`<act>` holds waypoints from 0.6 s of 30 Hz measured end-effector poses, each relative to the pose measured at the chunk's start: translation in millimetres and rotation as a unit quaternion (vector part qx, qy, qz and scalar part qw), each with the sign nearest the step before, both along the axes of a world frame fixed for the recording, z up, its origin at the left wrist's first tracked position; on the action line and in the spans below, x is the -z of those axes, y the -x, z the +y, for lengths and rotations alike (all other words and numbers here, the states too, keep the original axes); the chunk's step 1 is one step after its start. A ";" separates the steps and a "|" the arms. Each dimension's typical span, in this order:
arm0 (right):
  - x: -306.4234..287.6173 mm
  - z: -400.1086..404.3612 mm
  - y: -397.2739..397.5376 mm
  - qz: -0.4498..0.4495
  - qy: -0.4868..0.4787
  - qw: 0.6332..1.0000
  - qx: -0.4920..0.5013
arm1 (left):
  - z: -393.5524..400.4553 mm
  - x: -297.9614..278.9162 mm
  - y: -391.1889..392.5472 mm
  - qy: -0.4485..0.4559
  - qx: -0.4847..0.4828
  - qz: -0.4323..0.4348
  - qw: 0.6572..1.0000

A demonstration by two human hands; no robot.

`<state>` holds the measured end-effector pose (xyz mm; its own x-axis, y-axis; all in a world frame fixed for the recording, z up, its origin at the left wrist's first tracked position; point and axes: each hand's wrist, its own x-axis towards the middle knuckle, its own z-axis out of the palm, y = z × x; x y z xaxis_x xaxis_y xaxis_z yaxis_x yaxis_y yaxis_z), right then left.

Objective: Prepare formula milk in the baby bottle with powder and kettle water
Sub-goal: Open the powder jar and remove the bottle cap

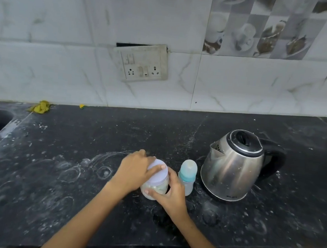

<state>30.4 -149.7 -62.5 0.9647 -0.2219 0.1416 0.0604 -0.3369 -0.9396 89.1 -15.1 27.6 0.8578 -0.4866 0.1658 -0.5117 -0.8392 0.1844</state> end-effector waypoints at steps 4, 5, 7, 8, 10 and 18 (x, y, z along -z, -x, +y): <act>0.0 -2.0 -1.0 0.004 0.008 1.000 -0.007 | 17.7 -15.1 -13.9 -0.024 -0.011 0.045 0.999; -0.8 -2.5 -1.4 0.005 0.010 1.000 -0.008 | 22.0 -16.0 -18.0 -0.029 0.023 0.100 0.994; -3.4 -2.2 -0.9 0.006 0.011 1.000 -0.012 | 23.2 -16.2 -24.3 -0.034 0.123 0.203 0.971; -4.9 -1.9 -0.3 0.006 0.011 1.000 -0.015 | 20.9 -15.2 -26.1 -0.038 0.156 0.233 0.959; -6.3 -1.1 0.2 0.012 0.009 1.000 -0.014 | 13.0 -13.7 -27.3 -0.049 0.181 0.217 0.958; -4.5 -2.5 0.3 0.034 0.004 0.999 -0.017 | -8.6 -11.0 -10.7 -0.101 0.078 0.115 0.985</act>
